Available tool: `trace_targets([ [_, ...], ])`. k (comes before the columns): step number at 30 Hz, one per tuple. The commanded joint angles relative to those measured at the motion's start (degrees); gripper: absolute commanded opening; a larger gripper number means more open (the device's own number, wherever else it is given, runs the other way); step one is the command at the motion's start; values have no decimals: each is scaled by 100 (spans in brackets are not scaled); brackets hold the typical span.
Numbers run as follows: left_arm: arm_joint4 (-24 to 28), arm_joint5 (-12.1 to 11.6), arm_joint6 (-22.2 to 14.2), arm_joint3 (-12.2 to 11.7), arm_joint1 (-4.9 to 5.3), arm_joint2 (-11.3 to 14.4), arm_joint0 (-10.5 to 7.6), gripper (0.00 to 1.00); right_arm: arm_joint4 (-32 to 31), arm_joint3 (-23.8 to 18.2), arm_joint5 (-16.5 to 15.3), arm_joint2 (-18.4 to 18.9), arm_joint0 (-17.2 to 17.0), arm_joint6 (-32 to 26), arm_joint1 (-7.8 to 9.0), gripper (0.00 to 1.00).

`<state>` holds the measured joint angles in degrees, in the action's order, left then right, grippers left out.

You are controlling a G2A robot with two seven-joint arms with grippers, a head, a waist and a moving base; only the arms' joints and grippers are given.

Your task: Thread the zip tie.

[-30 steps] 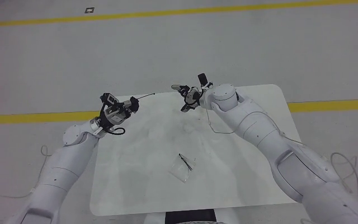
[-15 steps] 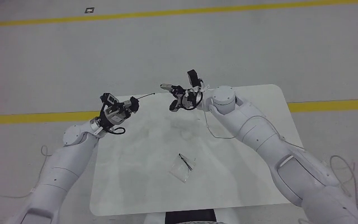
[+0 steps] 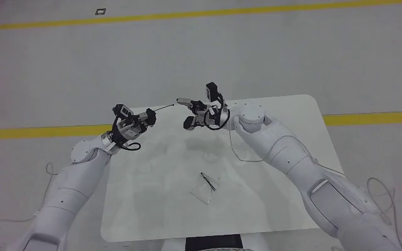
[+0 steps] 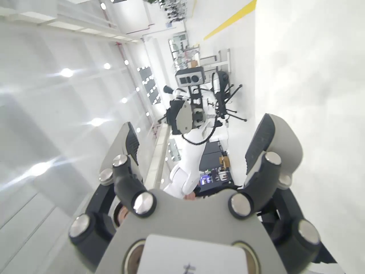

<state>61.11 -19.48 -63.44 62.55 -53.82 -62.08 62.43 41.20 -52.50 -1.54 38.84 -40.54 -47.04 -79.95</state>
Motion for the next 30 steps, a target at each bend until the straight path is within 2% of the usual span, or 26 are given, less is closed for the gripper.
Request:
trace_targets([
  [1, 0, 0, 0, 0, 0, 0, 0, 0, 164, 85, -296, 61, -39, -464, -19, 100],
  [4, 0, 0, 0, 0, 0, 0, 0, 0, 238, 227, -609, 50, -25, -870, -78, 100],
  [26, 0, 0, 0, 0, 0, 0, 0, 0, 238, 227, -609, 50, -25, -870, -78, 100],
  [30, -149, 119, 66, 75, 9, -21, 86, 0, 238, 227, -609, 50, -25, -870, -78, 100],
])
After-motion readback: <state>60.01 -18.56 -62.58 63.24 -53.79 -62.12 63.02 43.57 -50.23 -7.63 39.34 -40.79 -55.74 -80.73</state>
